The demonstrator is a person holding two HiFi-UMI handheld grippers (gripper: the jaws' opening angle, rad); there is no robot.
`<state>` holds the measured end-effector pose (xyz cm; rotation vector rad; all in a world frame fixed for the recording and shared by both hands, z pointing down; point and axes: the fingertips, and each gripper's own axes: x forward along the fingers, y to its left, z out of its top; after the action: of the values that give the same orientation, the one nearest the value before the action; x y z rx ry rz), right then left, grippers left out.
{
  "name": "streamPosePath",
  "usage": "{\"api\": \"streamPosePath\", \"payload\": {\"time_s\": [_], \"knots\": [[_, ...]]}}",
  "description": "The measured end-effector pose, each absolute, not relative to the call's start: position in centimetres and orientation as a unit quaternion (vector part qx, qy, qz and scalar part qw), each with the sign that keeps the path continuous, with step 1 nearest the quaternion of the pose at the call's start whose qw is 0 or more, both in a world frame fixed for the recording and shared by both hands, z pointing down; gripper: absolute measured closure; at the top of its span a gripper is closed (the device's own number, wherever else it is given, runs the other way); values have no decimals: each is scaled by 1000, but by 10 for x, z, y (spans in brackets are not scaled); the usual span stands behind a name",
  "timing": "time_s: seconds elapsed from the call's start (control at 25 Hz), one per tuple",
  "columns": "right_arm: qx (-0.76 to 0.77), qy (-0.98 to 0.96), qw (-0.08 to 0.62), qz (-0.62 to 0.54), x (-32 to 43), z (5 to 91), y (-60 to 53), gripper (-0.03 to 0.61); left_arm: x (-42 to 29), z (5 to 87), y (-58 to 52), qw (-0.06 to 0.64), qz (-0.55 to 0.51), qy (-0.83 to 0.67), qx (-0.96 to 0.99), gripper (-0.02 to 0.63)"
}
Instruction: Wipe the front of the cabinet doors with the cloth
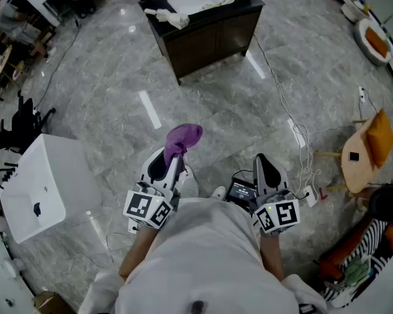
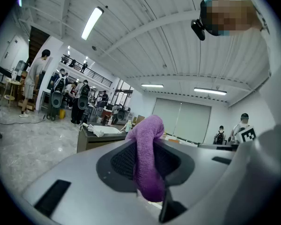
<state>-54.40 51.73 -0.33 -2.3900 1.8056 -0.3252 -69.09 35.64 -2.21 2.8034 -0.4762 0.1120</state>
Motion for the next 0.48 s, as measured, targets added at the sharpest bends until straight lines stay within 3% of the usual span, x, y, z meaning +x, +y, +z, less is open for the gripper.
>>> {"api": "streamPosePath", "payload": {"time_s": [0.48], "knots": [[-802,583,56,-113,-550,-2,610,552,-697,-17,446,153,39,-154,975,523]]}}
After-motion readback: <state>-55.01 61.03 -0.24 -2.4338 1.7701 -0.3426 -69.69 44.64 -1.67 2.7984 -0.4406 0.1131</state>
